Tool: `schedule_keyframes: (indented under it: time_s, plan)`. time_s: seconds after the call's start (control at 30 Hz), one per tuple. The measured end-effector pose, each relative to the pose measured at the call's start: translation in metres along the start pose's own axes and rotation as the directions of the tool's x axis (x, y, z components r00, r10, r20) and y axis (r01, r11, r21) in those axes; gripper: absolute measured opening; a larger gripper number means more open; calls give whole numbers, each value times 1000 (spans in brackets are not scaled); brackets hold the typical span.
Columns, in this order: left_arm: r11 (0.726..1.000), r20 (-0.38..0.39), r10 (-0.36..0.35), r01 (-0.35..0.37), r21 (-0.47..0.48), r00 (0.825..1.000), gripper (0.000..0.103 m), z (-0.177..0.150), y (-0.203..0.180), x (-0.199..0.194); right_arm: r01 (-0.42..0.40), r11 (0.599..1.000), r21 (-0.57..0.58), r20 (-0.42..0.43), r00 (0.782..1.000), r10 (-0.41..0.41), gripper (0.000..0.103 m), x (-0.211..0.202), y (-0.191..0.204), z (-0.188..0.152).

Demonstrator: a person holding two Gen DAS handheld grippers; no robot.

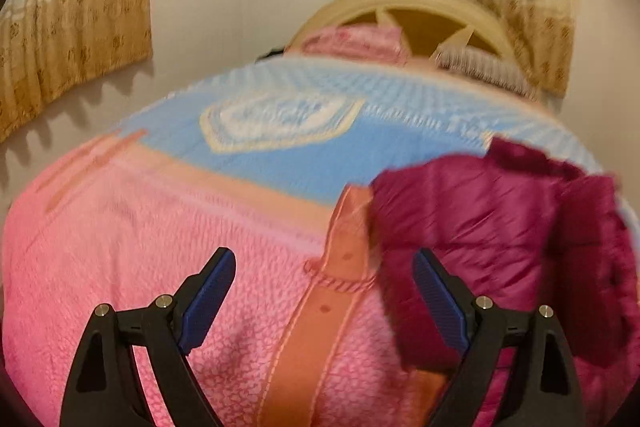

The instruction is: Fold large clothes

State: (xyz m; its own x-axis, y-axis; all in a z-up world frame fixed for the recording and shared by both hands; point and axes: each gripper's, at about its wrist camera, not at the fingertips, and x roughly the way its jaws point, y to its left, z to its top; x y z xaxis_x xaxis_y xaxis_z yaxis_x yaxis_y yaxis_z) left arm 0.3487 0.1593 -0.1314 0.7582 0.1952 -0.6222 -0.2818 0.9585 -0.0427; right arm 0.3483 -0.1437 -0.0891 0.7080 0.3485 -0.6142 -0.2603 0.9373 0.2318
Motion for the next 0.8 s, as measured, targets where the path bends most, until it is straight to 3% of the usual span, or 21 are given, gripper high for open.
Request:
schedule_keyframes:
  time_s: [0.1, 0.23, 0.33, 0.43, 0.47, 0.5, 0.8]
  plan:
    - [999, -39, -18, 16, -41, 999, 90, -5, 6, 8, -16, 999, -39, 1, 1000, 16, 103, 11, 25, 12]
    - [999, -39, 23, -24, -21, 999, 90, -9, 8, 8, -51, 997, -61, -4, 999, 51, 103, 28, 54, 24]
    - [999, -55, 23, -25, -25, 998, 90, -9, 12, 10, -10, 994, -110, -18, 1000, 8, 101, 42, 71, 26]
    - [1000, -65, 16, -17, -19, 998, 90, -10, 12, 11, 3, 994, -112, -88, 996, -13, 62, 60, 66, 21]
    - [1000, -69, 11, -12, -15, 998, 90, -10, 11, 11, -9, 995, -101, -122, 993, -4, 32, 65, 62, 19]
    - [1000, -73, 7, -8, -12, 997, 90, -10, 9, 12, -23, 996, -86, -154, 988, 10, 16, 71, 55, 15]
    - [999, -70, -37, 39, 25, 997, 90, -5, -12, 5, -7, 1000, -26, -86, 996, 5, 10, 26, -10, -2]
